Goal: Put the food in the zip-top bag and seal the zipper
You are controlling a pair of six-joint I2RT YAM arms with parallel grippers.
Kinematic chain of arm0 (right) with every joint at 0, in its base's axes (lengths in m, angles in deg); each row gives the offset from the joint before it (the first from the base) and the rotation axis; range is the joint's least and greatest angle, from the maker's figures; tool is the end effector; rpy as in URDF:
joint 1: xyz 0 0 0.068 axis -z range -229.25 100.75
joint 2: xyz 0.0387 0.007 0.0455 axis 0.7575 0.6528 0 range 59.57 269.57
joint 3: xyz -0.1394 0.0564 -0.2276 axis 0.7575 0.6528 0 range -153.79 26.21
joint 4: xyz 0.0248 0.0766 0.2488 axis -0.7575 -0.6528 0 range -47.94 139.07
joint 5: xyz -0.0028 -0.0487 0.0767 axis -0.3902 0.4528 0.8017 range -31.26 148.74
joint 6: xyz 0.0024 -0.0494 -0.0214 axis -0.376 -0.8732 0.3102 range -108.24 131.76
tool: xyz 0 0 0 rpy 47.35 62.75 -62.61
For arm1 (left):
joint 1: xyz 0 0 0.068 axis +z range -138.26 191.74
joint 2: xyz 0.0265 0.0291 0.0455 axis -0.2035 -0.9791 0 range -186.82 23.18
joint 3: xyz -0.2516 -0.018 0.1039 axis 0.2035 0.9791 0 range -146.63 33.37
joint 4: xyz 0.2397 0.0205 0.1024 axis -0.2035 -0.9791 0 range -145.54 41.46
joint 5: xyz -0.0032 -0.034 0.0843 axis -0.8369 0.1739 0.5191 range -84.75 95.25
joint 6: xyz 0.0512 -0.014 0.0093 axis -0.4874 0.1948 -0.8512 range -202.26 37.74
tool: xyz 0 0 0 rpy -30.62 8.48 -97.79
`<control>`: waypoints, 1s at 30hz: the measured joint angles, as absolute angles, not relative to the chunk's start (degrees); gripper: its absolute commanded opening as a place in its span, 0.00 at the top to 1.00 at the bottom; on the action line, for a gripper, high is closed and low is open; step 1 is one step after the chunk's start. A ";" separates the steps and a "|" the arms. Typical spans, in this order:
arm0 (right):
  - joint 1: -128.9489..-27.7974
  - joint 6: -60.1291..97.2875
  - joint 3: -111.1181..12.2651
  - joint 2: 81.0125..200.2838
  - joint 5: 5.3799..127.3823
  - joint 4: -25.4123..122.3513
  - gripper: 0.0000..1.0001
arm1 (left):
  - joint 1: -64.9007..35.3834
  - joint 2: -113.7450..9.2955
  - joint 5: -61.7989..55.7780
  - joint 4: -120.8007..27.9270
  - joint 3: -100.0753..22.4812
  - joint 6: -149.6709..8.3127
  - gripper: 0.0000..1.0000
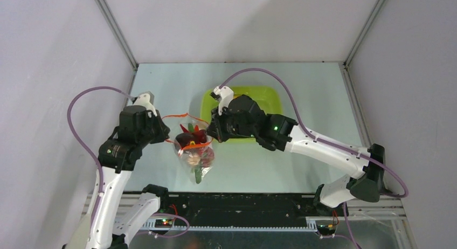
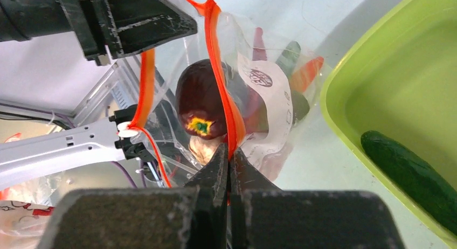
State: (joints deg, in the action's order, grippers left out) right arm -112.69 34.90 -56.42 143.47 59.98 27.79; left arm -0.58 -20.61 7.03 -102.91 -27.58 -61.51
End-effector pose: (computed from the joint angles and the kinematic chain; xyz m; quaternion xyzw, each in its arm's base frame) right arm 0.1511 0.3040 0.3886 -0.2922 0.7787 0.3872 0.3979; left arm 0.1303 -0.0274 0.3596 -0.0727 0.8927 -0.1131 0.4301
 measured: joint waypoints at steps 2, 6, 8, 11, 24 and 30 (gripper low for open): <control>-113.01 34.42 -56.86 143.60 59.49 26.78 1.00 | -0.64 -20.26 7.27 -104.40 -28.49 -61.40 0.94; -113.08 34.18 -58.46 146.94 63.01 26.65 1.00 | -0.93 -20.17 0.50 -104.70 -28.49 -61.33 0.94; -113.10 34.09 -59.88 149.83 64.41 26.63 1.00 | -1.01 -20.30 -3.96 -104.33 -28.23 -61.42 0.92; -112.86 33.96 -59.90 152.03 64.61 26.04 1.00 | -1.12 -20.32 -6.32 -104.42 -28.23 -61.72 0.90; -108.07 33.46 -56.12 152.78 70.42 28.90 0.75 | -1.21 -26.99 8.34 -104.05 -28.32 -58.86 0.98; -103.90 29.30 -55.07 152.27 75.87 32.75 0.33 | -1.23 -26.64 8.04 -103.37 -29.85 -60.72 0.99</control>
State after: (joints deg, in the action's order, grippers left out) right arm -103.90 29.30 -55.07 152.27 75.87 32.75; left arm -1.23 -26.64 8.04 -103.37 -29.85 -60.72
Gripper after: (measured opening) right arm 0.530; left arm 0.019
